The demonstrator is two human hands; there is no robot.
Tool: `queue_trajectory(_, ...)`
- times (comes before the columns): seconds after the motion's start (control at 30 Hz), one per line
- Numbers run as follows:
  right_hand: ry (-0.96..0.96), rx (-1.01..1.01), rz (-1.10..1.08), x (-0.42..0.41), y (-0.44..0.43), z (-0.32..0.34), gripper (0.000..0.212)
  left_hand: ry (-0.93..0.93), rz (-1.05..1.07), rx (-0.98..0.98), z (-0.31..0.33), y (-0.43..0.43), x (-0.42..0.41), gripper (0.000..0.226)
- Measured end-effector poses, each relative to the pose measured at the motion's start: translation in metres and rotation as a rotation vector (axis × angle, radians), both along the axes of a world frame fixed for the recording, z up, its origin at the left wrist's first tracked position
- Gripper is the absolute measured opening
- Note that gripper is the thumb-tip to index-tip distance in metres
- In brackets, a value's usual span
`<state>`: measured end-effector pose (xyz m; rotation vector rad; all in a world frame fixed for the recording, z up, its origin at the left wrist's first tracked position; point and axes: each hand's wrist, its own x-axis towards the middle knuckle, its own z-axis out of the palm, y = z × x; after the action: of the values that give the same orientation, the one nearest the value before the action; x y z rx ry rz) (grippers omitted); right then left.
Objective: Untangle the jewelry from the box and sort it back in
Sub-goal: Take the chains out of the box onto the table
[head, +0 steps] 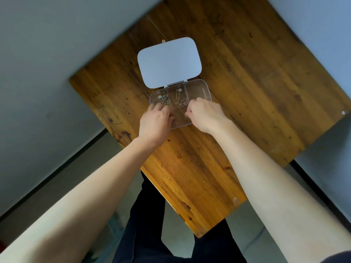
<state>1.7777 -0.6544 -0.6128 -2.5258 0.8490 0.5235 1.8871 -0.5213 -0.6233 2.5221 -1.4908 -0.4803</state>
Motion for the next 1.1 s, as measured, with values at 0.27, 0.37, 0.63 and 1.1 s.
queue_trajectory(0.27, -0.617, 0.291, -0.632, -0.073, 0.024, 0.037, 0.005, 0.658, 0.368, -0.374, 0.038, 0.015, -0.055, 0.014)
queue_trajectory(0.37, -0.676, 0.335, -0.783, -0.104, 0.041, 0.033, 0.007, 0.777, 0.411, -0.357, 0.039, 0.017, -0.087, 0.018)
queue_trajectory(0.63, -0.339, 0.476, -1.152, -0.159, 0.081, -0.013, 0.013, 1.079, 0.728, 0.018, 0.007, 0.031, -0.146, 0.009)
queue_trajectory(1.1, -0.255, 0.141, -0.619, -0.124, 0.044, 0.010, 0.026, 0.532, 0.283, -0.069, 0.032, 0.009, -0.070, 0.011)
